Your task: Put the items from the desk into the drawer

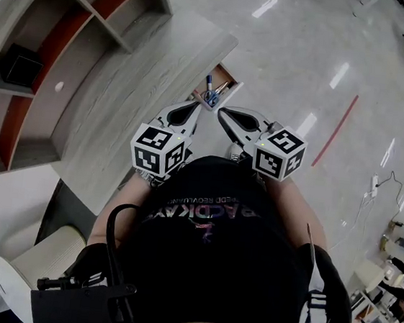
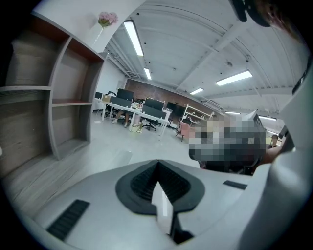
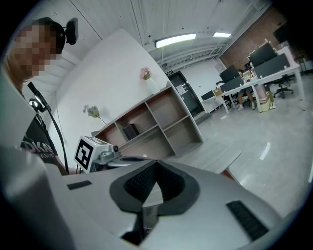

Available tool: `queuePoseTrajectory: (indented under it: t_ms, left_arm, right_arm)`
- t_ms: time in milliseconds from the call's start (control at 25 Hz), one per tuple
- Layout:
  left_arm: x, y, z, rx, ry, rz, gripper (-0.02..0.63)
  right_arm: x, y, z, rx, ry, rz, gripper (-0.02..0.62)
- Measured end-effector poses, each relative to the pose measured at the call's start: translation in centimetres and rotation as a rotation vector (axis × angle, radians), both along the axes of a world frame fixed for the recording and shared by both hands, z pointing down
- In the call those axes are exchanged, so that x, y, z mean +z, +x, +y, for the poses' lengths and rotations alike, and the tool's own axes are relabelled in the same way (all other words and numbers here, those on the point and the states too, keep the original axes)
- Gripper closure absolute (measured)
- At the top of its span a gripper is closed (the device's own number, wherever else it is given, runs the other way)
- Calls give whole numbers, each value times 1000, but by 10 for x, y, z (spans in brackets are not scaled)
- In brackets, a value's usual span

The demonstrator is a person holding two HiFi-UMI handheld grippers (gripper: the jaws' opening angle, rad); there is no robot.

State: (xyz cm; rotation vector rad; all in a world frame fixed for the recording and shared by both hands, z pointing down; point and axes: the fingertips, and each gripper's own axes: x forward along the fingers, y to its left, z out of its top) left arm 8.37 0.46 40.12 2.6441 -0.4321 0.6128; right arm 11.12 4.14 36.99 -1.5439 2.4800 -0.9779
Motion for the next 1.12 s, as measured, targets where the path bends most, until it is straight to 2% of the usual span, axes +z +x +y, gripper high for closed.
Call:
queuePoseTrajectory:
  t_ms: [560, 1120]
  left_arm:
    - [1, -8, 8, 11, 5, 7, 595]
    - [0, -4, 10, 25, 4, 6, 595]
  right_arm:
    - [6, -16, 7, -22, -18, 7, 578]
    - [7, -12, 9, -7, -30, 1, 578]
